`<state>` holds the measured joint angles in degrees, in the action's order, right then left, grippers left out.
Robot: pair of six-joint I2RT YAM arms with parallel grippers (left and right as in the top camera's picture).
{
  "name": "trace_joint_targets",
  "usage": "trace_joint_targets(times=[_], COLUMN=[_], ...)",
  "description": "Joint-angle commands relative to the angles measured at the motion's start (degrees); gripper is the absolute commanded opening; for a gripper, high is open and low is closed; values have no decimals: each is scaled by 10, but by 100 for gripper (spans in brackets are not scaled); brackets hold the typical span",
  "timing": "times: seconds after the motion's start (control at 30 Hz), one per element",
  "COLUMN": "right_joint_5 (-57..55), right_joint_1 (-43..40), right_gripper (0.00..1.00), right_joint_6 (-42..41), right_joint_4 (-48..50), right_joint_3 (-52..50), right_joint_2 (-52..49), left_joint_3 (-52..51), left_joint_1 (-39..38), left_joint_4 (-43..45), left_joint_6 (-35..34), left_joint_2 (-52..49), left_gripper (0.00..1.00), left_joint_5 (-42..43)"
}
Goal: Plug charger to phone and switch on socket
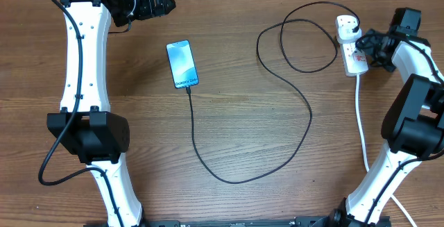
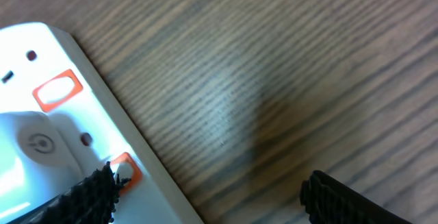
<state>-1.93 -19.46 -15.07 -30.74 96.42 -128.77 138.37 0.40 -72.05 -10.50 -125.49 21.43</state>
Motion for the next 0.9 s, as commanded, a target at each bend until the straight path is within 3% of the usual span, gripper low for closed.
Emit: trace_joint_targets(times=[0.0,0.87], right_joint_5=[-6,31], right_joint_1=[1,3], right_gripper=[86,85], right_joint_6=[3,4], right_joint_4=[8,11], right_joint_3=[10,10], right_joint_2=[-3,-28], left_joint_3=[5,5], left_joint_1=[-1,-1], left_joint_4=[0,0], left_joint_6=[2,2], left_joint_2=[7,7], left_gripper=[100,100], left_joint_5=[6,6])
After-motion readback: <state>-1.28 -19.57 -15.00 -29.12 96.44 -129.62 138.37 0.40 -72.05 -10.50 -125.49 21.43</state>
